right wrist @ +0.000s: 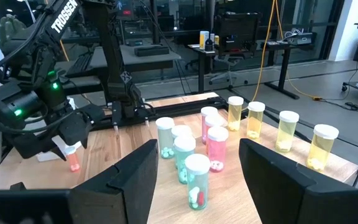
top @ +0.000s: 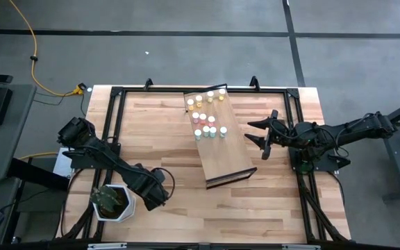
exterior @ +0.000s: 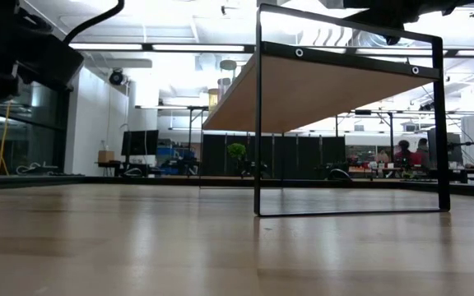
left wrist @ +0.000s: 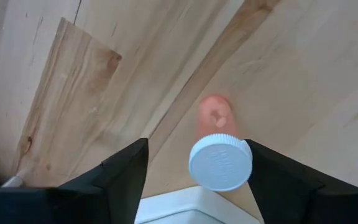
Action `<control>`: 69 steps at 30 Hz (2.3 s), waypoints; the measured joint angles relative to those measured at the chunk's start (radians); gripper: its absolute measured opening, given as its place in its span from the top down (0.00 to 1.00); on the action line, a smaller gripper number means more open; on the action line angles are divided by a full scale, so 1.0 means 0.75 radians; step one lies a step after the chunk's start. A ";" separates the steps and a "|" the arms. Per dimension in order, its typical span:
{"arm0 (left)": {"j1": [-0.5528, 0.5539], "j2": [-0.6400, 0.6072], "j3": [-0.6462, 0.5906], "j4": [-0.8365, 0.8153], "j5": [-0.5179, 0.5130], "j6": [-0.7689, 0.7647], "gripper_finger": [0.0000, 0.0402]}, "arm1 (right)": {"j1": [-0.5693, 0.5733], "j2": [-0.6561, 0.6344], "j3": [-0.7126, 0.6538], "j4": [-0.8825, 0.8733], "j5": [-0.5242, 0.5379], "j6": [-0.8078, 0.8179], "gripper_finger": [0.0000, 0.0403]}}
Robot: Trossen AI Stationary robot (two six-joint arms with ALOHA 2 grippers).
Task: Pick and place medicine bottles onto shelf by color
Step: Put the pink pill bottle on the shelf
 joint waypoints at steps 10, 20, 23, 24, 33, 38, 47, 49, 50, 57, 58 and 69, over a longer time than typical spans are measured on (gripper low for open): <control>0.000 0.000 0.000 0.002 -0.042 0.026 0.55 | 0.000 0.000 0.000 0.000 0.000 0.000 0.46; 0.013 0.000 0.023 -0.001 -0.043 0.082 0.73 | 0.000 0.000 0.000 0.000 0.000 0.000 0.46; 0.038 0.000 0.066 -0.008 -0.043 0.135 0.74 | 0.000 0.000 0.000 0.000 0.000 0.000 0.46; 0.048 -0.003 0.084 -0.010 -0.043 0.159 0.74 | 0.000 0.000 0.000 0.000 0.000 0.000 0.46; 0.210 -0.081 0.438 -0.303 -0.101 0.443 0.72 | 0.000 -0.001 0.001 -0.007 0.001 0.000 0.46; 0.351 -0.087 0.853 -0.546 -0.321 0.621 0.73 | 0.000 -0.001 0.001 -0.009 0.001 0.000 0.46; 0.683 -0.058 1.294 -0.512 -0.430 0.946 0.73 | 0.000 -0.001 0.001 -0.009 0.001 0.000 0.46; 0.746 -0.043 1.296 -0.545 -0.412 0.983 0.73 | 0.000 -0.001 0.001 -0.009 0.001 0.000 0.46; 0.773 -0.034 1.296 -0.576 -0.410 0.991 0.73 | 0.000 -0.001 0.001 -0.010 0.001 0.000 0.46; 0.897 0.077 1.296 -0.616 -0.387 1.124 0.73 | 0.000 -0.001 0.001 -0.015 0.001 -0.008 0.46; 0.909 0.094 1.296 -0.607 -0.375 1.150 0.73 | 0.000 -0.001 0.001 -0.016 0.001 -0.006 0.46; 1.002 0.282 1.295 -0.603 -0.455 1.238 0.73 | 0.000 -0.001 0.001 -0.020 0.001 -0.005 0.46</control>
